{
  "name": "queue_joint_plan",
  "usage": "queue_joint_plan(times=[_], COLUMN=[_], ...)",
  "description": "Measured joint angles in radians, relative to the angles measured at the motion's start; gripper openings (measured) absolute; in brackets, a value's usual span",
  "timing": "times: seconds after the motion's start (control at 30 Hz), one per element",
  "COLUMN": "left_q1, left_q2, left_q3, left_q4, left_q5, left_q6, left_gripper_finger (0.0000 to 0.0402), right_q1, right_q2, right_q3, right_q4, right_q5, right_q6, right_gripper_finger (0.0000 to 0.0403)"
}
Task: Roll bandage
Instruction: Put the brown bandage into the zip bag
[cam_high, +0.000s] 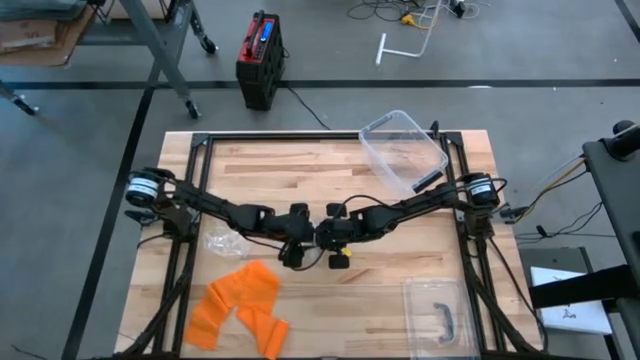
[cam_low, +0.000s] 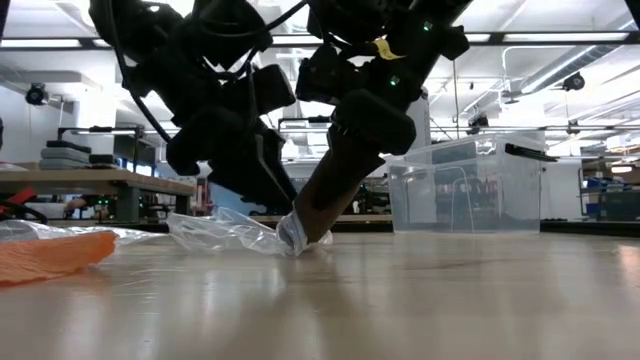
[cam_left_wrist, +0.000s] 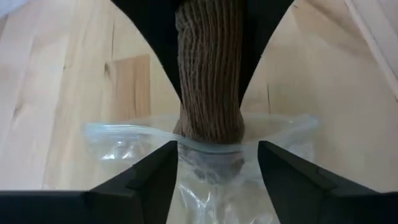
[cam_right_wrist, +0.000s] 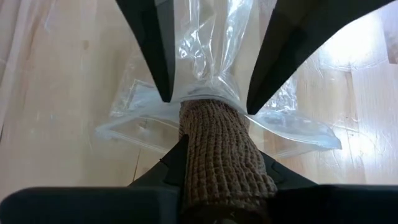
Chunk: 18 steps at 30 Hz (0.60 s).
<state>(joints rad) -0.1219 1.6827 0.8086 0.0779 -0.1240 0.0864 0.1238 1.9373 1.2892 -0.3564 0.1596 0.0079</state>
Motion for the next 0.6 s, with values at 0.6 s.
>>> queue_joint_plan(times=[0.6], left_q1=[0.004], left_q2=[0.000], left_q3=[-0.044], left_q4=[0.047], left_q5=[-0.017], left_q6=[-0.072], left_gripper_finger=[0.0104], right_q1=[0.000], right_q2=[0.000], right_q3=[0.000], right_q4=[0.001], right_q5=[-0.001], right_q6=[0.000], right_gripper_finger=[0.0077])
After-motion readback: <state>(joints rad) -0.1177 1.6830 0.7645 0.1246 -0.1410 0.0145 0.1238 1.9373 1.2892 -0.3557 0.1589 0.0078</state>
